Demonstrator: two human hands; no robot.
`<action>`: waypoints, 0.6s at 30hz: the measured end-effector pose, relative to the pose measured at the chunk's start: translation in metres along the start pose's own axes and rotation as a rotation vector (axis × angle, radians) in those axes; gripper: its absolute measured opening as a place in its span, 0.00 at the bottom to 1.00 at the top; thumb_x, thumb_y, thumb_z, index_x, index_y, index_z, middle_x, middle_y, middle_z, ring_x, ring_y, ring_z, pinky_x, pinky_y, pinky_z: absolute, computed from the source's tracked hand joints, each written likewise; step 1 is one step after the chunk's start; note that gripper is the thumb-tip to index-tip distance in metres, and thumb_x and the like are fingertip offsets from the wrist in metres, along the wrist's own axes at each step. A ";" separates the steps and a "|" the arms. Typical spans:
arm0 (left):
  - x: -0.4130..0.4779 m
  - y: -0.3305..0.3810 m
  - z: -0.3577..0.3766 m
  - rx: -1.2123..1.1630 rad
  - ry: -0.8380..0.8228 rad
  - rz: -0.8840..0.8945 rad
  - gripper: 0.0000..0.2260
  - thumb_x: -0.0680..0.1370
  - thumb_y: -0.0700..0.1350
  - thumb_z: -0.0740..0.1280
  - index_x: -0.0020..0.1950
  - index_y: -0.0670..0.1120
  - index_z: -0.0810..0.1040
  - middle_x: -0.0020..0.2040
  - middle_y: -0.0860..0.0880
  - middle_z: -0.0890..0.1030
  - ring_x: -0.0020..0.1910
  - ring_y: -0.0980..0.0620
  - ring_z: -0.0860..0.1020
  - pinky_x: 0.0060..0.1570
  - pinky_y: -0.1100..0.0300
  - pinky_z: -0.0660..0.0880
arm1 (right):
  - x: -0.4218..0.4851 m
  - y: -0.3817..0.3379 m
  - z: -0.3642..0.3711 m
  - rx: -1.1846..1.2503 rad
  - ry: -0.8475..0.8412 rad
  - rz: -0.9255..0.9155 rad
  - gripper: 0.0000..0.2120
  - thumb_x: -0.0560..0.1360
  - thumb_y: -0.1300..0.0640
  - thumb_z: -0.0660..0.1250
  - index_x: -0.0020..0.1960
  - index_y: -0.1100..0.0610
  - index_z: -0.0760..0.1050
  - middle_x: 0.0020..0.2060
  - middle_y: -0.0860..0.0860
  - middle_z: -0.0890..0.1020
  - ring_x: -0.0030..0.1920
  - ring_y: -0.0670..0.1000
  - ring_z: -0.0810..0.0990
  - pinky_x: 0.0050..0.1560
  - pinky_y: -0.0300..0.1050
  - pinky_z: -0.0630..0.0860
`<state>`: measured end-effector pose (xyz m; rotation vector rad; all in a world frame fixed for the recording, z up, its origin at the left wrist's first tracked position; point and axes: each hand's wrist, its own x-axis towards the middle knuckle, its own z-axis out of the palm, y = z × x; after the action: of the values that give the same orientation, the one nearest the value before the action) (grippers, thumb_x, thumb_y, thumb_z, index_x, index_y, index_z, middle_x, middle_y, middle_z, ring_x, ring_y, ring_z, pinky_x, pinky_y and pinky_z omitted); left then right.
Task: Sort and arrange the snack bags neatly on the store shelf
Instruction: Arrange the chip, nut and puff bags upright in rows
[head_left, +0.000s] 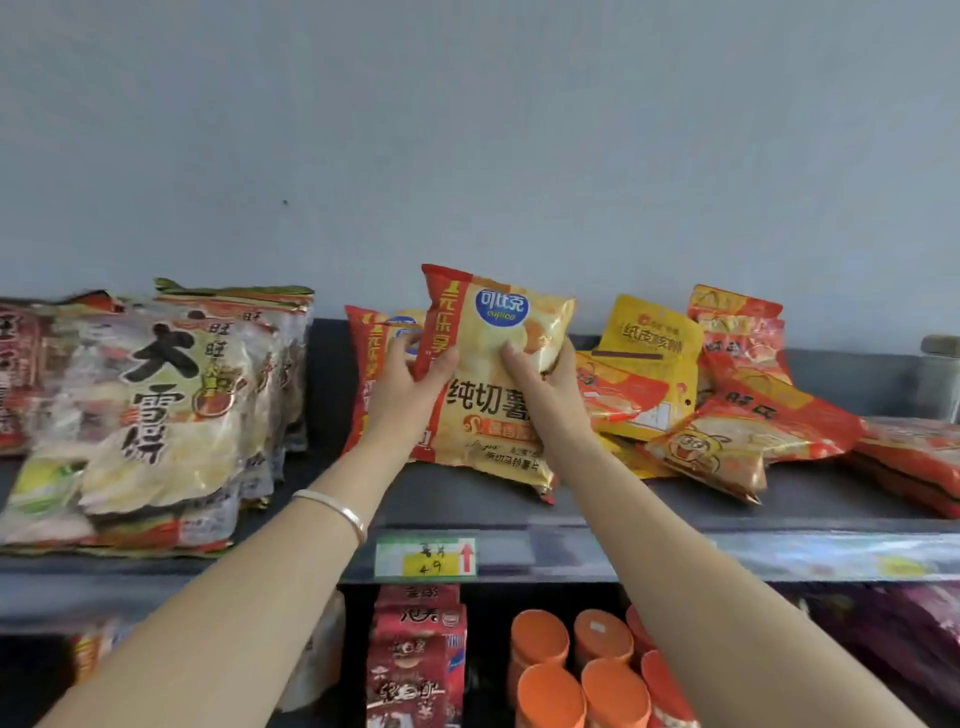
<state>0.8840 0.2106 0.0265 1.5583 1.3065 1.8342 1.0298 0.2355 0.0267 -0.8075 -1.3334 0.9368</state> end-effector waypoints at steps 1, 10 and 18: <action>0.000 -0.004 -0.014 0.042 0.047 0.006 0.24 0.77 0.57 0.63 0.70 0.52 0.63 0.54 0.55 0.74 0.48 0.58 0.75 0.45 0.62 0.71 | -0.002 0.005 0.016 -0.009 0.003 -0.009 0.37 0.66 0.39 0.73 0.70 0.45 0.61 0.55 0.47 0.81 0.53 0.49 0.83 0.54 0.55 0.80; -0.033 -0.066 -0.051 0.583 0.059 0.080 0.29 0.78 0.56 0.59 0.76 0.58 0.49 0.73 0.47 0.58 0.68 0.46 0.65 0.56 0.49 0.73 | -0.026 0.045 0.080 -0.366 -0.024 -0.027 0.32 0.80 0.42 0.56 0.78 0.52 0.49 0.68 0.49 0.71 0.65 0.49 0.70 0.59 0.46 0.69; -0.043 -0.073 -0.046 0.769 0.153 0.128 0.27 0.78 0.59 0.54 0.76 0.53 0.56 0.74 0.43 0.61 0.68 0.43 0.67 0.57 0.45 0.71 | -0.029 0.052 0.080 -0.570 0.030 -0.102 0.31 0.79 0.37 0.52 0.77 0.49 0.52 0.64 0.48 0.75 0.58 0.53 0.78 0.54 0.56 0.77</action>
<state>0.8359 0.1945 -0.0556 1.9121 2.2067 1.6262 0.9456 0.2282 -0.0255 -1.1637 -1.6245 0.4575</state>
